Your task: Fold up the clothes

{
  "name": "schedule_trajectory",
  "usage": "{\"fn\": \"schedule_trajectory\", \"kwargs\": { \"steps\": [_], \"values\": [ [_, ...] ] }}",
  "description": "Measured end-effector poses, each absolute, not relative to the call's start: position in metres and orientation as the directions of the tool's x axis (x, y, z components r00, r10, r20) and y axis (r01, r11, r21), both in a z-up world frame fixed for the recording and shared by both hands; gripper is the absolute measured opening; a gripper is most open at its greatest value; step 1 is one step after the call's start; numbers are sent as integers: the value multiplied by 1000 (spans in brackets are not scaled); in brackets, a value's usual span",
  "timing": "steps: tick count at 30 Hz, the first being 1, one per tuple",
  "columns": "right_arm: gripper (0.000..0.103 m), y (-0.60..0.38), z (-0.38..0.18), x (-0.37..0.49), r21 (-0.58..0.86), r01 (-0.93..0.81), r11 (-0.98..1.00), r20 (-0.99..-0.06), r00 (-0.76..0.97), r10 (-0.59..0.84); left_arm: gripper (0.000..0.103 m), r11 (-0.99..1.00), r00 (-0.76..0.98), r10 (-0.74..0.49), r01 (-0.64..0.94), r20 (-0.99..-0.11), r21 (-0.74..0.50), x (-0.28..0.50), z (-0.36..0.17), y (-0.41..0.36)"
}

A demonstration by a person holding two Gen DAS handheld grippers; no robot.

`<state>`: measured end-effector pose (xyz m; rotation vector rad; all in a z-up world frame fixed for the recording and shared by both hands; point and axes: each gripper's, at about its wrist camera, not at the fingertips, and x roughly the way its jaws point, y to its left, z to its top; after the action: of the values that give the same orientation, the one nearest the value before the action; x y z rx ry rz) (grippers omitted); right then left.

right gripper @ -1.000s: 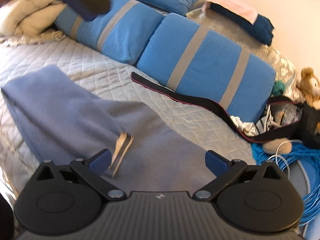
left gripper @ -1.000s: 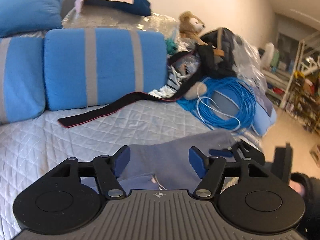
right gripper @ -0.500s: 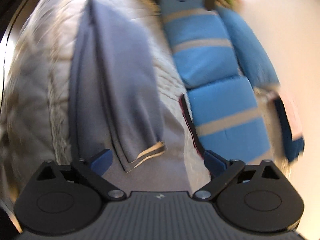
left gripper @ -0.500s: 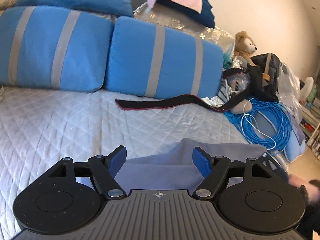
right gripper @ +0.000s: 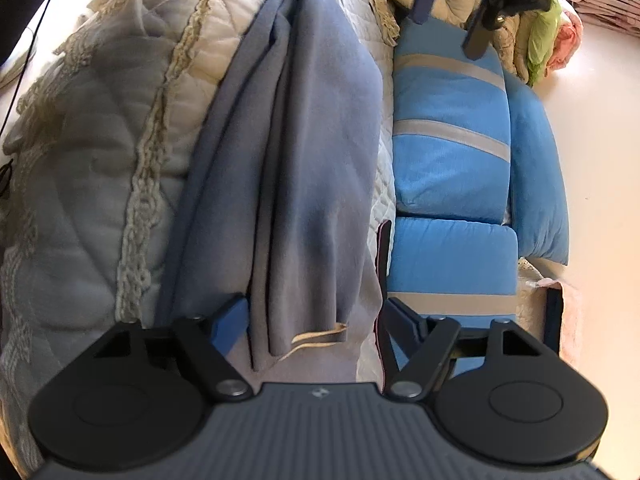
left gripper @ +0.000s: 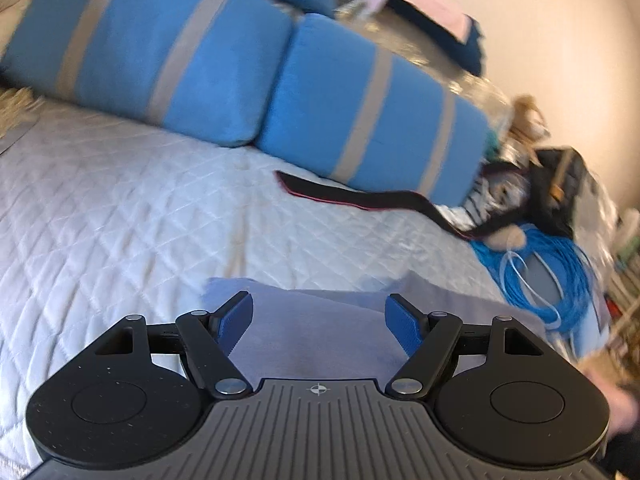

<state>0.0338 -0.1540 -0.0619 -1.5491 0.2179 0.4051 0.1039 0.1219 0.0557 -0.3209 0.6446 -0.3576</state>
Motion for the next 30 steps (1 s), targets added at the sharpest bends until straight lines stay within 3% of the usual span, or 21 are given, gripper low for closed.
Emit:
{"fn": "schedule_trajectory", "kwargs": {
  "steps": [5, 8, 10, 11, 12, 15, 30],
  "values": [
    [82, -150, -63, 40, -936, -353, -2, -352, 931, 97, 72, 887, 746, -419, 215, -518, -408, 105, 55, 125],
    [75, -151, -64, 43, -938, -346, -13, -346, 935, 71, 72, 904, 745, -399, 225, -534, -362, 103, 53, 121],
    [64, -151, -68, 40, -929, -366, -49, -369, 927, 71, 72, 928, 755, -354, 211, -552, -308, 102, 52, 116],
    [49, -151, -72, 39, -924, -377, -72, -381, 922, 69, 72, 946, 767, -309, 188, -562, -264, 101, 51, 113],
    [27, -151, -76, 38, -916, -388, -97, -395, 916, 65, 72, 962, 778, -264, 166, -570, -219, 101, 50, 111],
    [5, -155, -82, 37, -910, -389, -142, -401, 913, 71, 72, 985, 795, -174, 136, -581, -110, 99, 48, 104],
    [4, -184, -58, 27, -926, -339, -165, -345, 939, 10, 72, 981, 781, -180, 97, -598, -168, 104, 46, 114]
  ]
}}
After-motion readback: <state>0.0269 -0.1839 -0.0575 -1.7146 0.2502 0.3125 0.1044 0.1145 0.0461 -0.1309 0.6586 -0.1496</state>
